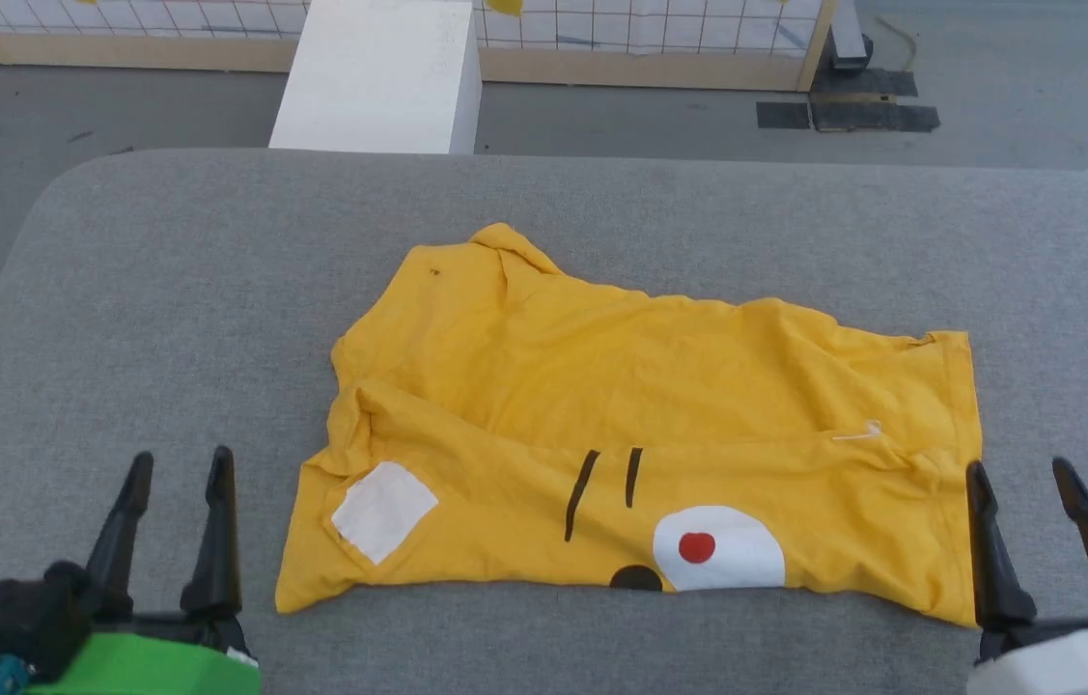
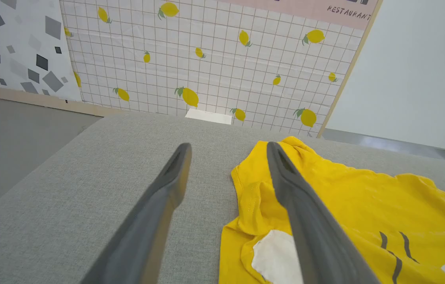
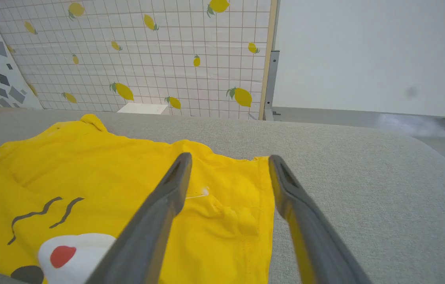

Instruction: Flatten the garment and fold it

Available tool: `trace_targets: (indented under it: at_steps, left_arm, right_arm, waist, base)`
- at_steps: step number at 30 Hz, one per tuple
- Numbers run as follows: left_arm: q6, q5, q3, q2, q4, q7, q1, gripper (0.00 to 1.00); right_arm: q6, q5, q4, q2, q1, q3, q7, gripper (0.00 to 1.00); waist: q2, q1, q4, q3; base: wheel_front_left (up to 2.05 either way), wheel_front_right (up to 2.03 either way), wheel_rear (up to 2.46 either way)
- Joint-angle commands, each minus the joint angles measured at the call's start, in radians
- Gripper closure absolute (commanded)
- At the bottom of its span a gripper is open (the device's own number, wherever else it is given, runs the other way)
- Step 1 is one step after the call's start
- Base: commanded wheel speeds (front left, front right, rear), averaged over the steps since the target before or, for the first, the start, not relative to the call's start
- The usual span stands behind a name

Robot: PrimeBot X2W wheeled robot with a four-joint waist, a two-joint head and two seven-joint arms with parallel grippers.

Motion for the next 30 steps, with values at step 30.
trace_targets:
  at_steps: [30]
  left_arm:
    - [-0.215, -0.130, 0.000, 0.015, 0.259, 0.537, -0.093, 0.00]
  right_arm:
    - [-0.002, 0.022, 0.147, 0.002, -0.002, 0.002, -0.133, 0.00]
  waist:
    - [-0.0001, 0.0000, -0.029, 0.052]
  base:
    - [0.00, 0.00, 0.00]
